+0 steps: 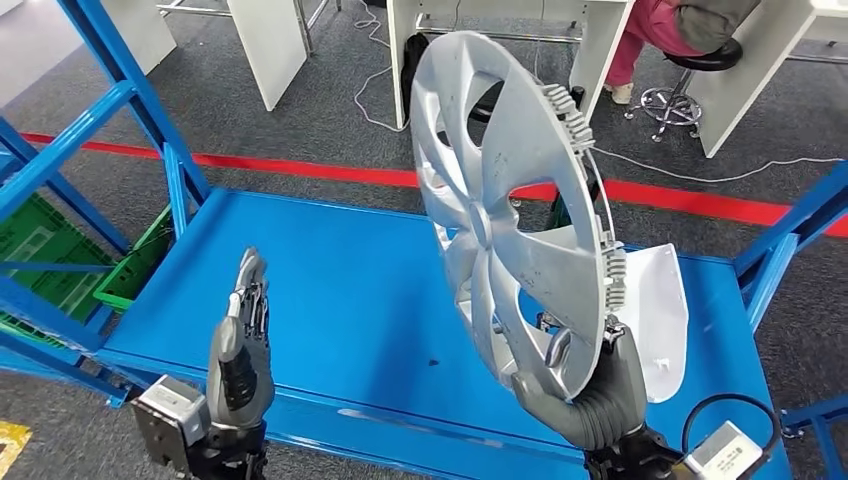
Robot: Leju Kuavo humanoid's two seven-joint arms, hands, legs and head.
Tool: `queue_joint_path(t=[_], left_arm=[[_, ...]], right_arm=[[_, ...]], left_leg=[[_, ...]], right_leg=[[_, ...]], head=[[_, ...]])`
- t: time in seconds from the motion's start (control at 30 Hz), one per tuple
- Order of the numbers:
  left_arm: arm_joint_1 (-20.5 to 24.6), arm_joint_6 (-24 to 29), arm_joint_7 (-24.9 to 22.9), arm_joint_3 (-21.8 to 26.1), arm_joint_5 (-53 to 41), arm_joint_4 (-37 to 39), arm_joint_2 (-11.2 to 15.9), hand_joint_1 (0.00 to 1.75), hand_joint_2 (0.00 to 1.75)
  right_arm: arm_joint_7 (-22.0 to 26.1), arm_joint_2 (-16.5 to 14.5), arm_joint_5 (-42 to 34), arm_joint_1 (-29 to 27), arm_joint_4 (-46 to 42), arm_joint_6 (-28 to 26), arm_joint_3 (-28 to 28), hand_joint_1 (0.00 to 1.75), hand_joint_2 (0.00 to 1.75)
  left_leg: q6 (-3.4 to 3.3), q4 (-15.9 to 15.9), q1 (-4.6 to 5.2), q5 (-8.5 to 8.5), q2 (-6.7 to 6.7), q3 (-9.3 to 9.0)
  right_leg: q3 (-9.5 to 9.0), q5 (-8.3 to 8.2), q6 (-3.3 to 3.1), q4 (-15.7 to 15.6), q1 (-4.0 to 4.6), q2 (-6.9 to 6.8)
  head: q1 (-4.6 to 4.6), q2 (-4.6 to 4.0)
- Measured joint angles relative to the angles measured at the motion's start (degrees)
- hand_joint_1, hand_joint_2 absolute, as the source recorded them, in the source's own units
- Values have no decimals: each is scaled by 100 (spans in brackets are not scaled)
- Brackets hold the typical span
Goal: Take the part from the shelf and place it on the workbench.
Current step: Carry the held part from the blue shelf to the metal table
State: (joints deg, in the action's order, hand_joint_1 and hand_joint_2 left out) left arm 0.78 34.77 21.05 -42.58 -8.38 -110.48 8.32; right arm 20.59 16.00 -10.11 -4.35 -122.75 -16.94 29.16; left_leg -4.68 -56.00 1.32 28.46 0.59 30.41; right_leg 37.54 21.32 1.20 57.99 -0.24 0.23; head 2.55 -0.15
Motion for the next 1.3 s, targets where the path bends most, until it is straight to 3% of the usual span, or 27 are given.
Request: queue_joint_path(t=[0.07,0.13,0.17,0.2,0.23,0.3,0.37,0.5,0.57,0.63,0.67,0.7,0.73,0.8,0.87,0.9,0.93,1.0,1.03,1.1,1.17,1.2,1.23,1.27,1.3], left_arm=[[7,0,4,-1,1,-3,-4,0,0],[8,0,5,-2,5,-2,-6,0,0],[6,0,5,-2,7,-1,-6,0,0],[4,0,5,-2,8,1,-6,0,0],[4,0,6,-2,8,2,-6,0,0],[4,0,8,-1,8,2,-6,0,0],[7,-2,15,-1,12,2,-6,0,0],[7,-7,24,-4,18,2,-2,0,0],[8,-7,26,-4,18,-1,2,0,0],[7,-8,28,-5,22,-1,3,0,0],[6,-8,29,-6,25,-1,4,0,0],[6,-8,29,-6,29,1,4,0,0],[6,-9,30,-6,31,2,5,0,0],[9,-11,32,-6,33,2,5,0,0],[16,-12,37,-5,33,-5,4,0,0],[20,-12,39,-4,33,-10,4,0,0],[23,-11,40,-2,33,-13,4,0,0],[24,-11,39,2,34,-15,3,0,0],[25,-12,37,4,36,-15,2,0,0],[25,-11,23,7,38,-15,-2,0,0],[17,-4,-16,9,42,-12,-3,0,0],[13,1,-43,13,45,-10,-4,0,0],[12,3,-69,18,54,-9,-4,0,0],[12,5,-92,25,66,-8,-5,0,0],[11,6,-109,32,81,-8,-6,0,0]], right_arm=[[0,9,2,3,-5,-1,-2,175,175],[-1,14,4,7,-7,-1,-1,175,175],[-1,18,5,7,-7,0,1,175,175],[-2,23,6,6,-7,0,2,175,175],[-3,27,7,7,-7,0,2,175,175],[-8,32,10,16,-7,-1,2,175,175],[-18,33,17,27,-9,-2,2,175,175],[-30,39,37,38,-13,-2,3,175,175],[-33,40,40,48,-14,-2,4,175,175],[-33,40,44,54,-15,-2,4,175,175],[-36,40,45,54,-15,-3,4,175,175],[-41,40,46,53,-15,-3,4,175,175],[-47,40,48,53,-15,-4,4,175,175],[-59,40,57,54,-19,-4,5,175,175],[-68,39,74,59,-23,-3,8,175,175],[-75,39,85,66,-25,-3,10,175,175],[-81,39,96,74,-26,-2,13,175,175],[-92,40,110,90,-27,-2,18,175,175],[-96,41,113,95,-27,-2,19,175,175],[-104,43,116,109,-26,-2,21,175,175],[-114,41,117,121,-26,-1,27,175,175],[-120,40,118,122,-26,0,31,175,175],[-127,40,119,123,-26,0,33,175,175],[-135,41,119,125,-26,-1,33,175,175],[-142,40,119,128,-26,-1,33,175,175]], left_leg=[[32,125,-61,-187,20,6],[49,126,-70,-300,26,120],[68,106,-74,-344,26,199],[85,75,-81,-382,25,284],[106,31,-94,-413,24,373],[161,-86,-121,-458,18,544],[236,-185,-121,-505,12,667],[388,-243,-133,-588,-15,763],[452,-561,-152,-263,-32,920],[502,-1277,-172,265,-36,1146],[513,-1618,-179,432,-38,1216],[509,-1816,-181,485,-38,1216],[487,-1808,-178,427,-40,1110],[384,-1219,-149,195,-48,596],[271,-408,-96,175,-56,13],[234,-155,-66,208,-59,-135],[208,-30,-41,229,-61,-181],[167,96,-29,98,-50,-168],[144,168,-45,17,-37,-177],[113,254,-87,-143,-2,-153],[92,240,-89,-251,7,-20],[100,216,-91,-293,9,60],[111,184,-96,-327,7,143],[127,136,-107,-351,4,227],[148,82,-119,-365,1,301]], right_leg=[[155,356,54,355,-2,3],[332,878,133,1056,-43,4],[355,1021,170,1339,-70,2],[303,1053,205,1458,-94,1],[154,986,237,1361,-115,-1],[-359,816,291,665,-151,-7],[-734,771,253,115,-137,9],[-702,688,46,24,-105,11],[-615,589,-50,-2,-119,-13],[-492,481,-96,0,-101,-19],[-414,422,-101,2,-89,-20],[-337,364,-101,4,-77,-19],[-262,306,-98,5,-66,-18],[-137,197,-89,4,-50,-14],[-65,95,-55,-16,-53,-13],[-52,42,-23,-35,-69,-16],[-46,-12,16,-71,-86,-19],[-35,-93,90,-139,-100,-15],[10,-26,112,-107,-95,-12],[181,399,141,332,-96,-9],[352,869,184,1069,-112,-11],[362,953,210,1316,-121,-12],[287,928,236,1367,-133,-13],[104,821,259,1189,-146,-17],[-159,705,281,817,-164,-22]], head=[[-34,0],[-113,0],[-144,0],[-166,0],[-189,0],[-250,0],[-299,0],[-290,0],[-245,0],[-172,0],[-143,0],[-118,0],[-99,0],[-68,0],[-66,0],[-65,0],[-57,0],[-20,0],[-18,0],[-74,1],[-153,1],[-184,0],[-211,0],[-235,1],[-266,1]])
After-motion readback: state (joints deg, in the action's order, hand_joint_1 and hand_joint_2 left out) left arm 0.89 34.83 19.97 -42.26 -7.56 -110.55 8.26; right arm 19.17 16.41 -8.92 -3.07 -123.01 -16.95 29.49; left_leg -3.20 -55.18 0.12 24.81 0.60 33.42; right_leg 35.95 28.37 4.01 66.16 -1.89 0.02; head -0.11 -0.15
